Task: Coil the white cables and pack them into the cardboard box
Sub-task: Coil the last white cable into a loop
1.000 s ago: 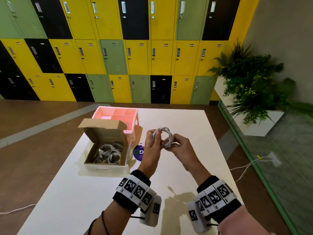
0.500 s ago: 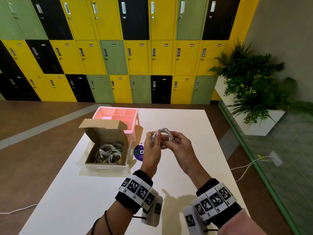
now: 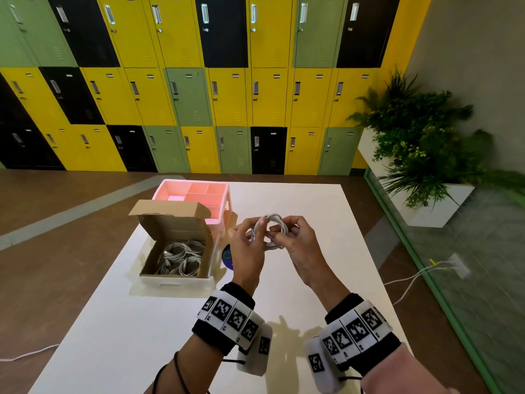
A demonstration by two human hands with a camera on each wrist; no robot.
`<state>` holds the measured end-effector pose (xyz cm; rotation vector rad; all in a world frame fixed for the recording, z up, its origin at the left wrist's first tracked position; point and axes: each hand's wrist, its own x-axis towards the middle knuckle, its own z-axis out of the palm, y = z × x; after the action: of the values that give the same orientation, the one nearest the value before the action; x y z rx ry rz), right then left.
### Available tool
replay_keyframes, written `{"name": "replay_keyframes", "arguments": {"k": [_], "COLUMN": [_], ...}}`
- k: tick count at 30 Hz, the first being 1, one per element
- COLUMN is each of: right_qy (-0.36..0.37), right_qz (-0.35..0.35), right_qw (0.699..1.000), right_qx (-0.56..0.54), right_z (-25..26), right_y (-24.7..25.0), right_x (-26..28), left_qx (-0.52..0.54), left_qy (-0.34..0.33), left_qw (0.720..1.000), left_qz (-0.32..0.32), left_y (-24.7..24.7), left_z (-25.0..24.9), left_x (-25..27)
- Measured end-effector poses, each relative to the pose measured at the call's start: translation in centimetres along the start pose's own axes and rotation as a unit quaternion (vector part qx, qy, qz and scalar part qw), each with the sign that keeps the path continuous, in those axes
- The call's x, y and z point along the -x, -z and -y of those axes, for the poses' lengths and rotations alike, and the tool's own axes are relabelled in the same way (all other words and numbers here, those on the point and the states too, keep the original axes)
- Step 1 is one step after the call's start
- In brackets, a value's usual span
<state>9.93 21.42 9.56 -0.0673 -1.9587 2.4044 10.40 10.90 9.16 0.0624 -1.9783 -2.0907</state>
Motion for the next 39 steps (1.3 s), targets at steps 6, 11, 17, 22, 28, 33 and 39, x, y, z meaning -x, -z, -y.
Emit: {"name": "replay_keyframes", "arguments": {"k": [6,11,17,22,28,33,39], "right_qy": [0.009,0.004,-0.001,0.023,0.164,0.23,0.221], "right_qz": [0.012,0.024,0.02,-0.011,-0.053,-0.051,-0.058], "right_qw": [0.999,0.999,0.996,0.994,0.969,0.931,0.913], "right_qx": [0.028,0.044,0.091,0.103,0.18,0.28,0.338], "right_z": [0.1,0.5,0.5,0.6,0.0,-0.3,0.3], "right_y": [0.3,0.7,1.0,1.0,0.0,0.2,0.5], "right_x": [0.1,0.1,0.1,0.3,0.8,0.3,-0.1], "left_qx": [0.017,0.074,0.097,0.109,0.133,0.147,0.127], "left_qy": [0.014,0.036,0.046,0.063,0.077,0.078,0.086], "left_qw": [1.0,0.995,0.991,0.988,0.982,0.982,0.986], "left_qz": [0.01,0.062,0.083,0.088,0.113,0.089,0.068], "left_y": [0.3,0.7,0.8,0.8,1.1,1.6,1.8], "left_z": [-0.2,-0.1,-0.2,0.0,-0.1,0.0,0.3], "left_x": [-0.2,-0.4,-0.4,-0.5,-0.9,-1.2,-0.7]}}
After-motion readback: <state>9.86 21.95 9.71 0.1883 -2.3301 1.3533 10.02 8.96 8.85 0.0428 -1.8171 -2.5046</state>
